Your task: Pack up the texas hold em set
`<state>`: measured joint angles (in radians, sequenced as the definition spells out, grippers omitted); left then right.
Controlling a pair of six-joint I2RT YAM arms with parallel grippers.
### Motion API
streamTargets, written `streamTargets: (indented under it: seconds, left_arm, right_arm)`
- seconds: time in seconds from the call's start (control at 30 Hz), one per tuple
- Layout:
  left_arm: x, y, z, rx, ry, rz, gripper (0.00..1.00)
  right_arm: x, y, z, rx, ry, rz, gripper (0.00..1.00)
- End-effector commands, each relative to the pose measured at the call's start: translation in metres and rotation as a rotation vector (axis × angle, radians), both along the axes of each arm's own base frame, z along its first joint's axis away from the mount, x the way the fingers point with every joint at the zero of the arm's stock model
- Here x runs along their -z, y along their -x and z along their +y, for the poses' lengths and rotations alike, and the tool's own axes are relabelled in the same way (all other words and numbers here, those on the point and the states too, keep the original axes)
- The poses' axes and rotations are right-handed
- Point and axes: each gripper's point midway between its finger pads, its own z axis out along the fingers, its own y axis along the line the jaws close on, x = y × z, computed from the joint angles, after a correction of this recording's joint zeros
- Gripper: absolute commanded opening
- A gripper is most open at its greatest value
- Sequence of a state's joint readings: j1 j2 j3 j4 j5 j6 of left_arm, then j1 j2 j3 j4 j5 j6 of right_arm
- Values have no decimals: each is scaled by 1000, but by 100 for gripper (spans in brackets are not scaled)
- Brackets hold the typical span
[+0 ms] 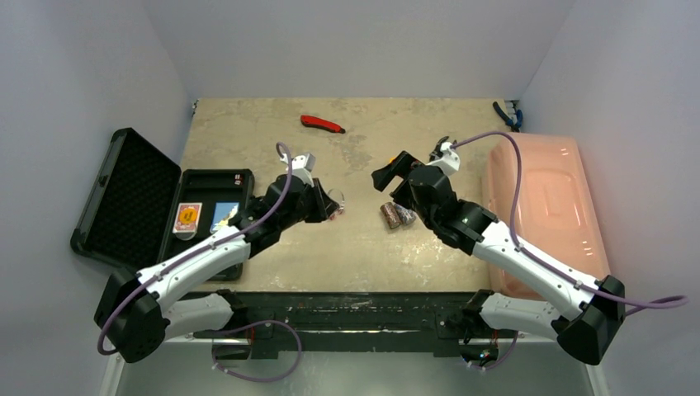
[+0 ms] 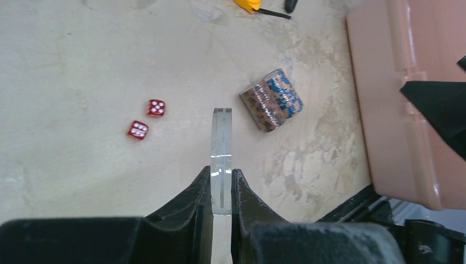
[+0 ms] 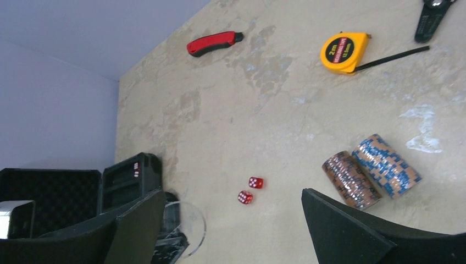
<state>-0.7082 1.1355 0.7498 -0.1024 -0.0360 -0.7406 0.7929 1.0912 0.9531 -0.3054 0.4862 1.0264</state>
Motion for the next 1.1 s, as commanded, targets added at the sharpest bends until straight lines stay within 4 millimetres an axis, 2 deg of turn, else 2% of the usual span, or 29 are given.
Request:
streamTargets:
  seconds: [0.0, 0.17, 0.3, 0.43, 0.67, 0.83, 1.0, 1.07]
  left_arm:
    - [0, 0, 35, -61, -132, -80, 0]
    - [-4, 9, 69, -124, -186, -84, 0]
    - [6, 14, 100, -205, -183, -16, 0]
    - [13, 13, 129, -311, -149, 21, 0]
    - [21, 4, 153, -415, -69, 64, 0]
    - [32, -1, 180, -546, 4, 122, 0]
    - [33, -11, 194, -607, 123, 124, 0]
    - [35, -16, 203, -638, 179, 135, 0]
  right_arm:
    - [0, -2, -25, 67, 108, -50, 99]
    - [10, 1, -25, 39, 133, -42, 99]
    - [13, 3, -16, -20, 125, -59, 90]
    - [16, 6, -10, -52, 108, -55, 98]
    - [26, 10, -5, -87, 110, -28, 98]
    - [27, 12, -4, -99, 111, -14, 96]
    - [30, 15, 1, -129, 99, -19, 92]
    - [31, 16, 3, -141, 98, -14, 98]
